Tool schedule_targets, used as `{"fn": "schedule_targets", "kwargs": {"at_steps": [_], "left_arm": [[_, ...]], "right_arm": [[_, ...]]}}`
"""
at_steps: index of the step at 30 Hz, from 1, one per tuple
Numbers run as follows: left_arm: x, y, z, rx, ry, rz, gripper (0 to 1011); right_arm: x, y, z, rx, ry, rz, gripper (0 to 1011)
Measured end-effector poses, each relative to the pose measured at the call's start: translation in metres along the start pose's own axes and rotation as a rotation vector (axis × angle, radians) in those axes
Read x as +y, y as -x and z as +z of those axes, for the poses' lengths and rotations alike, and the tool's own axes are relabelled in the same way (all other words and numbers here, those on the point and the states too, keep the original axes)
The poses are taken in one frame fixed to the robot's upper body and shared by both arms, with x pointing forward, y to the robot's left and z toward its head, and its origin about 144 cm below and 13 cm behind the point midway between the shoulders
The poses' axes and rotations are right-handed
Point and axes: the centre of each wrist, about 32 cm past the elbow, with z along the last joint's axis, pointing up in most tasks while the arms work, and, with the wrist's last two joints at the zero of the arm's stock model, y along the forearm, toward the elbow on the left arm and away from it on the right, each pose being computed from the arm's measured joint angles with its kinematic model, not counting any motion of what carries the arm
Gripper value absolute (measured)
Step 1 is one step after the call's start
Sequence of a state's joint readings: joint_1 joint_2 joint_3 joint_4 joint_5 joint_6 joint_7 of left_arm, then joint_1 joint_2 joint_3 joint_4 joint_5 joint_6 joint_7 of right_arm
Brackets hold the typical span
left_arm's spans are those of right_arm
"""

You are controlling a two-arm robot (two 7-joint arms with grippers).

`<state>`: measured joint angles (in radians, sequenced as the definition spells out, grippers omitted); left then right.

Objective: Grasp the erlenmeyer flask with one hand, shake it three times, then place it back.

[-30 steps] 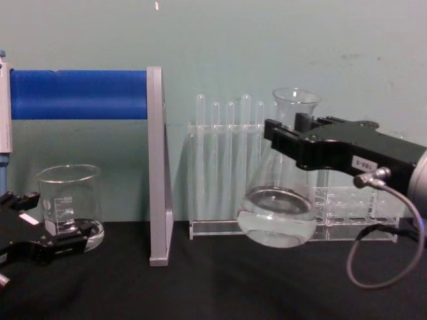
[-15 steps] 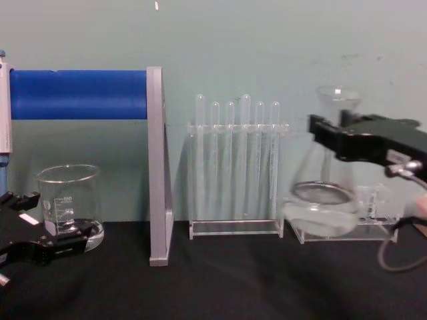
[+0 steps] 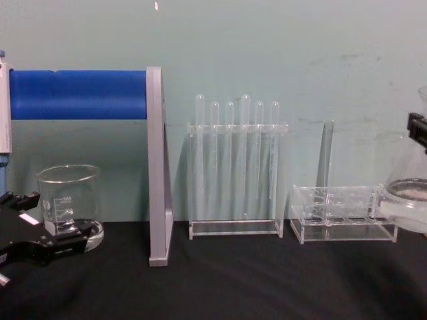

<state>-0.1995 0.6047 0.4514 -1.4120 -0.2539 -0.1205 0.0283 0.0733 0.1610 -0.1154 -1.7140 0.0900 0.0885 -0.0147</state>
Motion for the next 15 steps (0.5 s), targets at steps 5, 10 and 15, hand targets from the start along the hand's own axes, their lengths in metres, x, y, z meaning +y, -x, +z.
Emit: {"fn": "schedule_targets", "kwargs": {"at_steps": [5,10,15], "left_arm": [[0.0,0.0,0.0,0.0,0.0,0.0,1001],[0.0,0.0,0.0,0.0,0.0,0.0,1001],[0.0,0.0,0.0,0.0,0.0,0.0,1002]], "right_arm": [[-0.001,0.0,0.0,-0.006,0.001,-0.022,449],[0.001,0.006,0.0,-0.006,-0.002,0.002,449],[0.006,0.018,0.001,-0.001,-0.01,0.082,449]]}}
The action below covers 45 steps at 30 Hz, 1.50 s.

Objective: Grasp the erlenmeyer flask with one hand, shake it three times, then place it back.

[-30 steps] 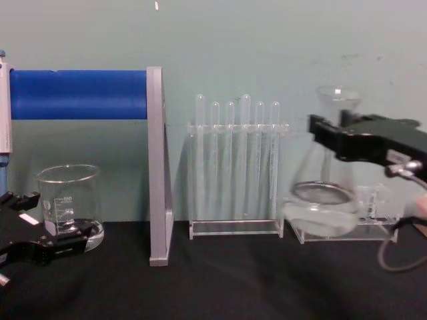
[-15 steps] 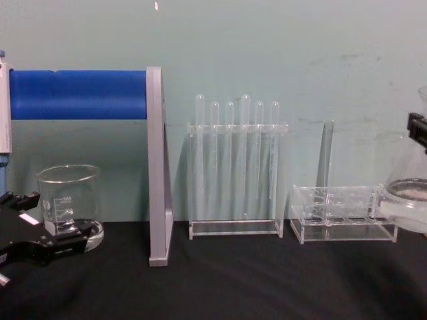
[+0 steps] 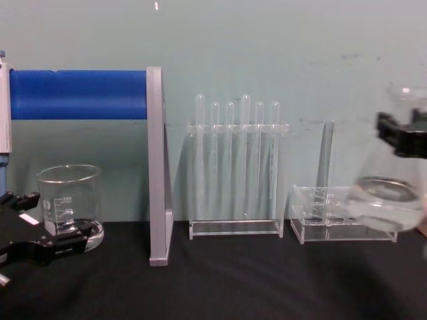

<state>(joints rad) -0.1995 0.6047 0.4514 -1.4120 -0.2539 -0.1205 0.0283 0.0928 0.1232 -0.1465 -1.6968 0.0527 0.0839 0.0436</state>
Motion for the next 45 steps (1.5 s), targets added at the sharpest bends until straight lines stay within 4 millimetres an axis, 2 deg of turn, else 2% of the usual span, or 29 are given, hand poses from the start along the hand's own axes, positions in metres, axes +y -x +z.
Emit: {"fn": "schedule_targets", "kwargs": {"at_steps": [15,23,33,45], "left_arm": [[0.0,0.0,0.0,0.0,0.0,0.0,1001],[0.0,0.0,0.0,0.0,0.0,0.0,1001],[0.0,0.0,0.0,0.0,0.0,0.0,1001],[0.0,0.0,0.0,0.0,0.0,0.0,1001]], "right_arm": [[0.013,0.038,0.001,0.022,-0.014,0.294,449],[0.016,0.045,0.0,0.032,-0.017,0.365,449],[0.016,0.028,-0.002,0.031,-0.012,0.276,449],[0.004,-0.017,-0.004,0.0,0.007,-0.008,449]]}}
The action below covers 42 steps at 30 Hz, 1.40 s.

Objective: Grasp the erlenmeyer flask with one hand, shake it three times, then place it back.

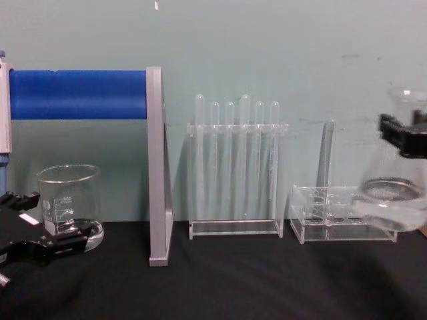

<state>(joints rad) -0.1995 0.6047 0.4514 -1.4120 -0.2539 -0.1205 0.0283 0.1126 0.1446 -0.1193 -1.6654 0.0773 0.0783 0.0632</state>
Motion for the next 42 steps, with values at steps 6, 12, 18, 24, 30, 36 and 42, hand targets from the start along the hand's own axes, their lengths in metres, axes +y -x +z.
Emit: {"fn": "schedule_targets", "kwargs": {"at_steps": [6,12,18,24,30,36,42], "left_arm": [[0.0,0.0,0.0,0.0,0.0,0.0,1001],[0.0,0.0,0.0,0.0,0.0,0.0,1001],[0.0,0.0,0.0,0.0,0.0,0.0,1001],[0.0,0.0,0.0,0.0,0.0,0.0,1001],[0.0,0.0,0.0,0.0,0.0,0.0,1001],[0.0,0.0,0.0,0.0,0.0,0.0,1001],[0.0,0.0,0.0,0.0,0.0,0.0,1001]], "right_arm": [[-0.005,-0.013,-0.001,-0.008,0.009,-0.07,449],[-0.007,-0.016,-0.001,-0.008,0.01,-0.074,449],[-0.003,-0.01,-0.001,-0.005,0.004,0.007,449],[0.001,0.004,-0.001,0.001,-0.005,0.144,449],[0.001,0.018,-0.002,0.012,-0.013,0.275,449],[0.0,0.026,-0.001,0.023,-0.017,0.353,449],[-0.001,0.029,-0.001,0.03,-0.017,0.381,449]]}}
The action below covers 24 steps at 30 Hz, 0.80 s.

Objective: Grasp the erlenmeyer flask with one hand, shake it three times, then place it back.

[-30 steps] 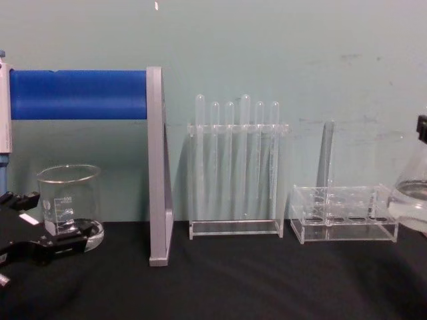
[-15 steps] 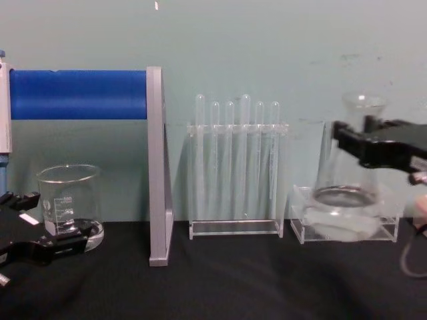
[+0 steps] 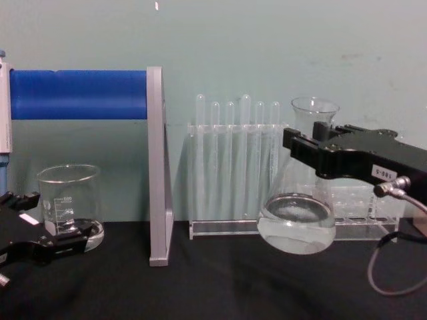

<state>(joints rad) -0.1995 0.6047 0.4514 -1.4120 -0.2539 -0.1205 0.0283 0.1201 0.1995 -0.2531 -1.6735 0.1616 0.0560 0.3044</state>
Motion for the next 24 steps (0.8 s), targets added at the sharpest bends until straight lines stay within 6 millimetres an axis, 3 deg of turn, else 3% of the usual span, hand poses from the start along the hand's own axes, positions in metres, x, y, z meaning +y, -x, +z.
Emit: {"fn": "schedule_targets", "kwargs": {"at_steps": [14,24], "left_arm": [[0.0,0.0,0.0,0.0,0.0,0.0,1001],[0.0,0.0,0.0,0.0,0.0,0.0,1001]], "right_arm": [[-0.006,-0.004,-0.001,0.006,0.004,0.032,449],[-0.015,-0.025,-0.009,0.032,0.028,0.177,449]]}}
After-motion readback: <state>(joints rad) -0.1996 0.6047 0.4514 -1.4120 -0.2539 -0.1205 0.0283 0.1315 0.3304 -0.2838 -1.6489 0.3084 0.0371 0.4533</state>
